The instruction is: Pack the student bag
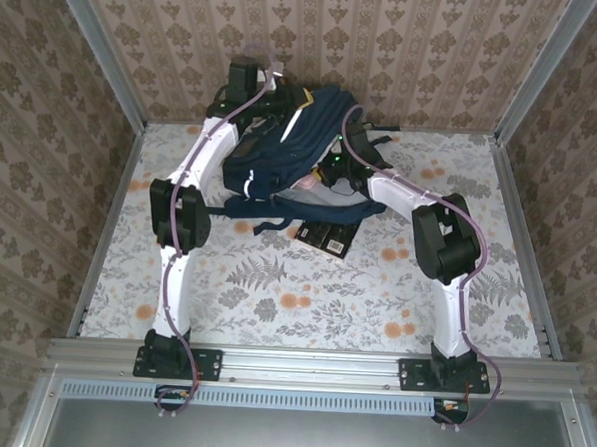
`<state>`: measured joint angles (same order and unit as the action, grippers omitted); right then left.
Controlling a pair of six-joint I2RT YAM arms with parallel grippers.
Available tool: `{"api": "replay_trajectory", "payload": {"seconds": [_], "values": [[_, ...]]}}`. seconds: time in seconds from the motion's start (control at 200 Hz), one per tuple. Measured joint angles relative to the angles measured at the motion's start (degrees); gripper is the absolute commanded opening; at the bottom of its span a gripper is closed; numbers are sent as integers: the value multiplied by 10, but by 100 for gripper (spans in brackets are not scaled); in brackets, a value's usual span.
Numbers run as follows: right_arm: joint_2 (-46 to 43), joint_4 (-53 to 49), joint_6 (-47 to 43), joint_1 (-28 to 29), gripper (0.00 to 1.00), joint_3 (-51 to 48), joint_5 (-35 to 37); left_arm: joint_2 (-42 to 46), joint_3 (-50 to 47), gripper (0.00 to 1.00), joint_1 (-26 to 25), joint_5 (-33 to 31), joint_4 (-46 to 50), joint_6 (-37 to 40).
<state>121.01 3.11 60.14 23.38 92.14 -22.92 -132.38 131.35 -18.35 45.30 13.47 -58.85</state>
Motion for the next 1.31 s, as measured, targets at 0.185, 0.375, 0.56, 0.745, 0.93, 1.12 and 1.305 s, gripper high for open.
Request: {"api": "replay_trajectory", "payload": {"seconds": [0.185,0.375,0.56,0.745,0.93,1.12,1.305], "values": [[-127,-78,-84,-26,88,-90,31,0,-2,0,24,3,-11,-16],[-342,-110,-163,-42,87,-214,76,0,-5,0,57,-8,-32,-37],[-429,-132,-186,-73,86,-307,108,22,-7,0,98,-57,12,11],[-346,-169,-185,-96,86,-331,104,57,-10,29,119,-132,95,96],[-282,-170,-169,-94,86,-332,76,65,-18,56,89,-183,167,168],[-242,-151,-146,-94,86,-333,38,156,-169,58,-10,-221,182,223],[-208,-116,-117,-94,86,-337,5,210,-313,60,-86,-201,143,228]]}}
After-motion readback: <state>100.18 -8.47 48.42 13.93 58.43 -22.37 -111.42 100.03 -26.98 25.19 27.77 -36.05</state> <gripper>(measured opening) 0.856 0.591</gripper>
